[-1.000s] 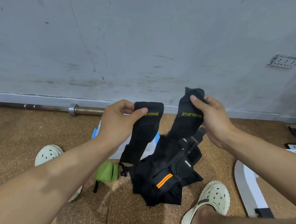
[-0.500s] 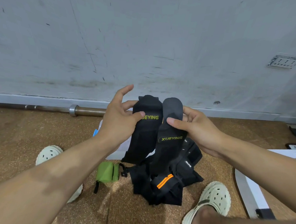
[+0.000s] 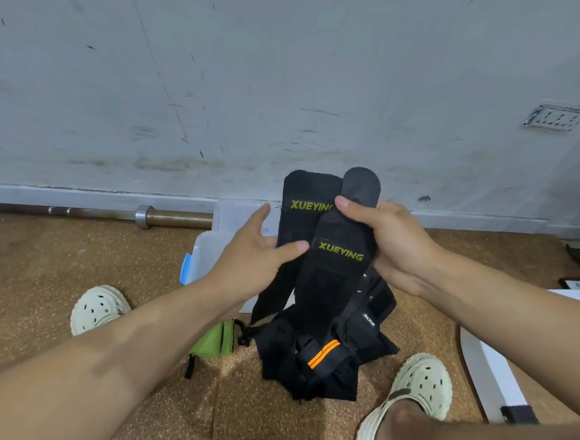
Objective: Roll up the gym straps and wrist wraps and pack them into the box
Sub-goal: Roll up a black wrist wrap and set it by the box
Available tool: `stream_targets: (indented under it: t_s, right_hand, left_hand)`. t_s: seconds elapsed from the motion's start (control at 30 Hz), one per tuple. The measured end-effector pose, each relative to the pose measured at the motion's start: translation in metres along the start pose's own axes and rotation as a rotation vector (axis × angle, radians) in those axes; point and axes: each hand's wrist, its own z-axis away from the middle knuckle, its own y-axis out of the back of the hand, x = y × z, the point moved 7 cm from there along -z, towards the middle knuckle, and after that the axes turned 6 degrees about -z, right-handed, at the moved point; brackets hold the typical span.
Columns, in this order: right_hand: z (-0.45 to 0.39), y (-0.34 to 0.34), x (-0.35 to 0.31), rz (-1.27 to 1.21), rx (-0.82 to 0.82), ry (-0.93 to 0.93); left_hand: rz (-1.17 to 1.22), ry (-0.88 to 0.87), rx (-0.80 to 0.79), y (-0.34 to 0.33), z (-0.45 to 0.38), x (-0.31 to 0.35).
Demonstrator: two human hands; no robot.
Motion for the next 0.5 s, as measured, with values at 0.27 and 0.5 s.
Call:
stream_targets:
  t_s: [0.27, 0.5]
  right_hand:
    - [-0.001, 0.014, -0.009, 0.18, 0.142, 0.19]
    - [-0.011, 0.034, -0.017, 0.458, 0.277, 0.268]
  left_hand:
    - [0.017, -0.019, 0.268, 0.019, -0.003, 0.003]
    - [0.079, 0.076, 0.418, 0.036, -0.006, -0.009]
